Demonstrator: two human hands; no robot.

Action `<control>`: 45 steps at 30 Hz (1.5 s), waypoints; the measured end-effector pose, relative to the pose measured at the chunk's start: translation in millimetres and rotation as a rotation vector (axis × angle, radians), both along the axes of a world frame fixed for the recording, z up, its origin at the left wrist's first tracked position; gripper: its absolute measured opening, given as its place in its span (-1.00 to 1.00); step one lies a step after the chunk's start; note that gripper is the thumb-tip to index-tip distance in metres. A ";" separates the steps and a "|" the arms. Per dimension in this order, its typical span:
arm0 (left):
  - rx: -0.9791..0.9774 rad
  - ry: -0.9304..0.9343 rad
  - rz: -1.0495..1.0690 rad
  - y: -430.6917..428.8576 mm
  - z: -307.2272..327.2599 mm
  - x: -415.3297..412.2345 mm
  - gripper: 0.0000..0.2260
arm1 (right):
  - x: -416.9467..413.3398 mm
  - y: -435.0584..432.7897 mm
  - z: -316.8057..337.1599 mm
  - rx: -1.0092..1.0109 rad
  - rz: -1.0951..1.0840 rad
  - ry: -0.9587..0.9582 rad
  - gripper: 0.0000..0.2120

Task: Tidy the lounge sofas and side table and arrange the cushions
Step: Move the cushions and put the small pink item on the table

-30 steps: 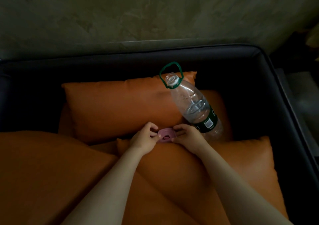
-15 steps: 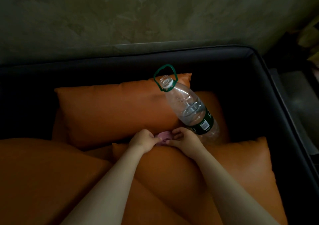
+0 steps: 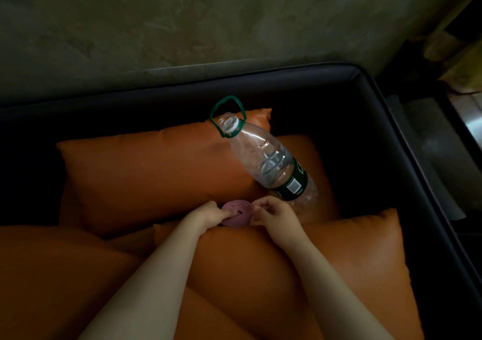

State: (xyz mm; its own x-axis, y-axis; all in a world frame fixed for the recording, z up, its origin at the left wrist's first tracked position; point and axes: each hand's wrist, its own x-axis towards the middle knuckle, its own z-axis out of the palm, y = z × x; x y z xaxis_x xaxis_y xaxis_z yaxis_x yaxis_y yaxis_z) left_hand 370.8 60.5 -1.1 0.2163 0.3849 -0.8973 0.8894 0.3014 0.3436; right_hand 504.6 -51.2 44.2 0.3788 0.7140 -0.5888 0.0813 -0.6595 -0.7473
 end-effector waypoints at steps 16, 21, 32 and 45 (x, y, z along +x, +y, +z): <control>-0.143 -0.149 0.178 1.4 8.6 -8.3 -0.50 | -2.7 -2.3 11.0 0.086 -0.177 0.098 -0.78; -0.130 -0.292 0.267 -4.3 34.4 -12.3 -0.74 | -3.2 -9.9 22.1 0.139 -0.158 0.054 -0.89; -0.048 -0.514 0.687 -26.8 95.8 -45.9 -0.72 | -32.9 -33.5 73.5 0.162 0.025 0.050 -0.70; -0.095 -0.649 0.482 -41.8 260.7 -77.4 -0.68 | -52.5 -34.0 222.7 0.352 0.113 -0.073 -0.29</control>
